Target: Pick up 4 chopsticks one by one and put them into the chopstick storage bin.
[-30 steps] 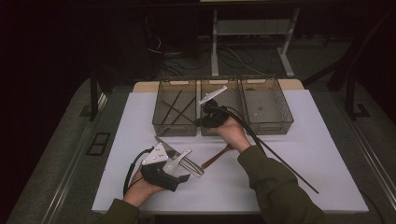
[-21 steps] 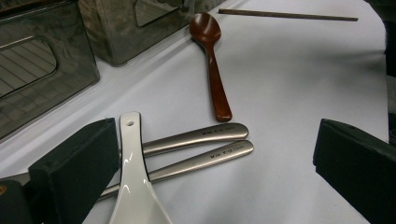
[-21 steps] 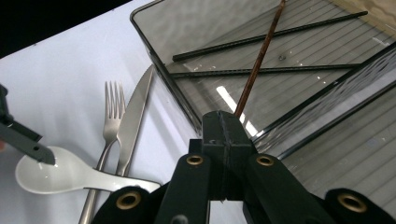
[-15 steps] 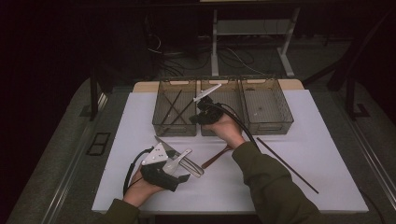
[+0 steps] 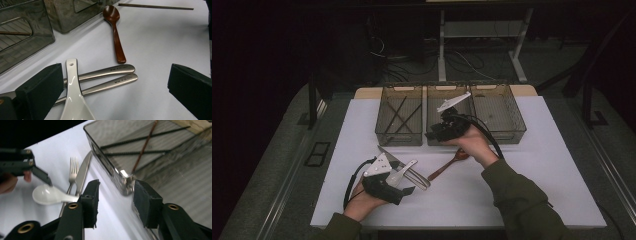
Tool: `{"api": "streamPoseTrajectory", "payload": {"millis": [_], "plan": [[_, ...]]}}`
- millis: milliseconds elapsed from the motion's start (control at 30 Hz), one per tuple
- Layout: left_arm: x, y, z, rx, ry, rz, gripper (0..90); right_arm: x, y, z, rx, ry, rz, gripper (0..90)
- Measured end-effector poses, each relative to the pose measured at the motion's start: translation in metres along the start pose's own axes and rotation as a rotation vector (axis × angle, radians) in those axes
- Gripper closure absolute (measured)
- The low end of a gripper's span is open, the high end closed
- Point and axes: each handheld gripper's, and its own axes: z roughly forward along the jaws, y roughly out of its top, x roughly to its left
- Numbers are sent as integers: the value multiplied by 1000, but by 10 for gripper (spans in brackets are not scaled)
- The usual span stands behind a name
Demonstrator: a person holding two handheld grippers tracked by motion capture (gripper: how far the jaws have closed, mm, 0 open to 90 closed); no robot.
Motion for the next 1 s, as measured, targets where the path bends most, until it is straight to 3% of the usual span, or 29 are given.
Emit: {"api": "streamPoseTrajectory", "payload": {"millis": [267, 467, 667, 833, 1000], "plan": [[2, -1, -1, 2, 5, -6, 0, -3, -35, -31, 21, -27, -8, 491], [2, -1, -1, 8, 10, -10, 0, -9, -64, -55, 47, -58, 19, 479], [2, -1, -1, 10, 9, -9, 0, -15, -89, -74, 79, -107, 36, 492], [2, -2, 0, 11, 8, -10, 0, -19, -103, -87, 129, -123, 88, 530], [2, -2, -1, 12, 8, -9, 0, -21, -116, -98, 169, -155, 88, 542]]}}
